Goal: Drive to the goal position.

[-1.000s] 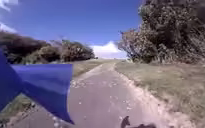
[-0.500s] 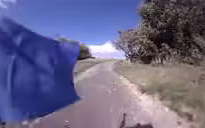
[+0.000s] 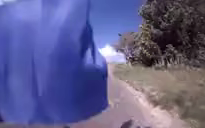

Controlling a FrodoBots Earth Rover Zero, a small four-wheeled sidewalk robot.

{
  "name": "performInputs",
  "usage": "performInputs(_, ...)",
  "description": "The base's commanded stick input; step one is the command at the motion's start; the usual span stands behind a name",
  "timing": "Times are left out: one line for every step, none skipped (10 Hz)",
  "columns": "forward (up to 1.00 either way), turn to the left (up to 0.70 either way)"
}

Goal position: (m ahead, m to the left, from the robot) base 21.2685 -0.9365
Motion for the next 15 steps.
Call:
performInputs(1.00,0.00)
performInputs(1.00,0.00)
performInputs(1.00,0.00)
performInputs(1.00,0.01)
performInputs(1.00,0.02)
performInputs(1.00,0.00)
performInputs(1.00,0.00)
performInputs(1.00,0.00)
performInputs(1.00,0.00)
performInputs(1.00,0.00)
performInputs(1.00,0.00)
performInputs(1.00,0.00)
performInputs(1.00,0.00)
performInputs(1.00,0.00)
performInputs(1.00,0.00)
